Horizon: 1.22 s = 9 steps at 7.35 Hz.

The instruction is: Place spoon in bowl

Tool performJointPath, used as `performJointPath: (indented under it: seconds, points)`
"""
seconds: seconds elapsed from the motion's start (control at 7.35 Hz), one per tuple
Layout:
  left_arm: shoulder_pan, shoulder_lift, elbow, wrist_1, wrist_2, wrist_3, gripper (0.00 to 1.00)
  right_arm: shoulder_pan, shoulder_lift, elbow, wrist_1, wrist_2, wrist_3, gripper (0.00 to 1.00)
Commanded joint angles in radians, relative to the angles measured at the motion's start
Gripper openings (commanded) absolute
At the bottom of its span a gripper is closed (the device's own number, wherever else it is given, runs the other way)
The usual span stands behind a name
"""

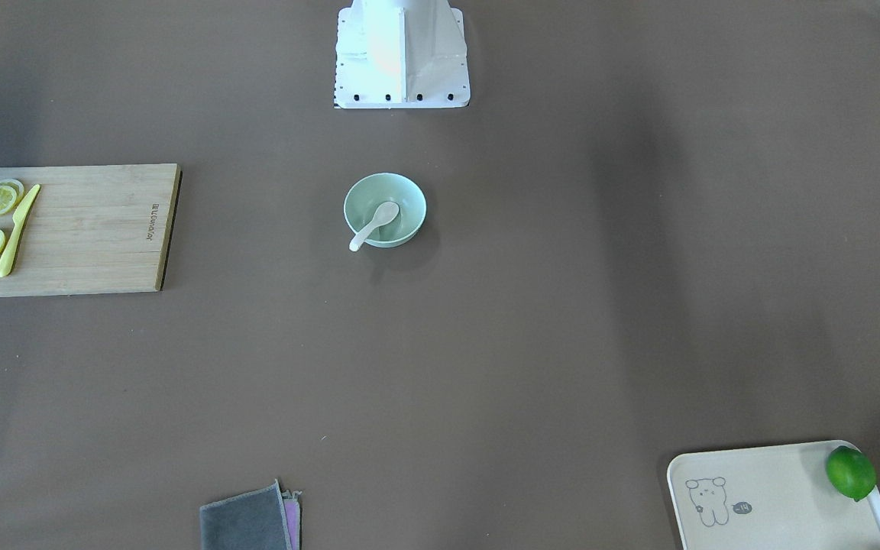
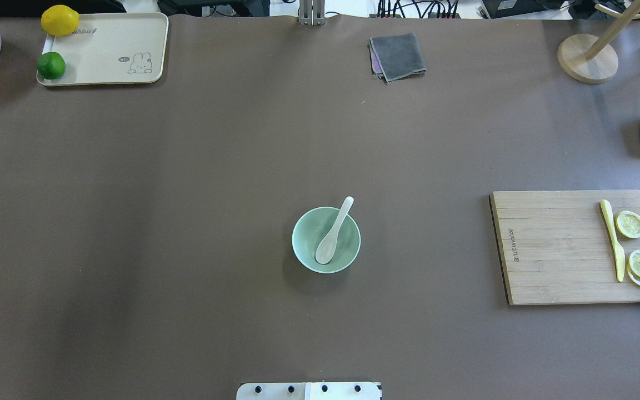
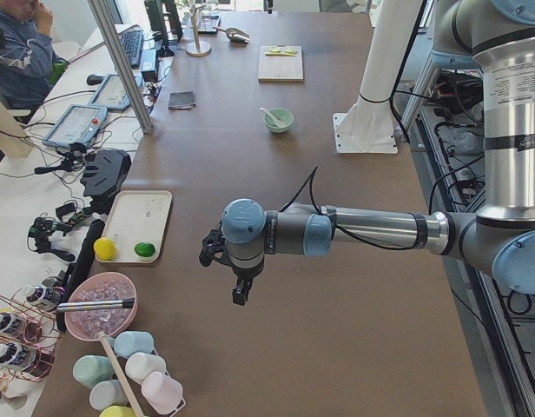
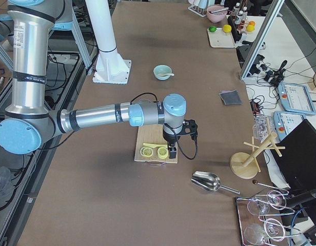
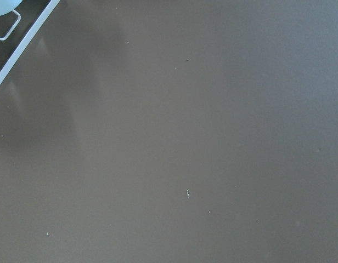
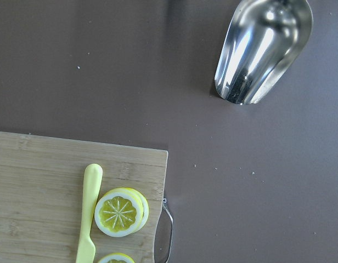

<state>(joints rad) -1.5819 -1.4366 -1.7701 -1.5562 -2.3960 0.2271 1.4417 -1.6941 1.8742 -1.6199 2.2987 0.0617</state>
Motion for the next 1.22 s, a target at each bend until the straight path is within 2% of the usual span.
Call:
performJointPath:
  seconds: [0.0, 0.14, 0.41, 0.82, 1.09]
  points:
    - [0.000, -0.011, -0.014, -0.004, -0.002, -0.006, 0.98, 0.000, 0.007, -0.003, 0.000, 0.045, 0.003, 1.00]
    - [0.000, -0.014, -0.014, -0.004, -0.002, -0.006, 0.98, 0.000, 0.002, -0.009, 0.000, 0.085, 0.003, 1.00]
    - [0.000, -0.013, -0.009, -0.005, 0.000, -0.005, 0.98, 0.002, -0.009, -0.016, -0.001, 0.084, 0.003, 1.00]
    - [0.000, -0.002, 0.000, -0.004, 0.009, 0.000, 0.98, 0.104, -0.026, -0.066, -0.002, 0.081, 0.003, 1.00]
    - [0.000, -0.001, 0.010, -0.002, 0.011, -0.006, 0.98, 0.105, -0.027, -0.061, 0.000, 0.079, -0.003, 1.00]
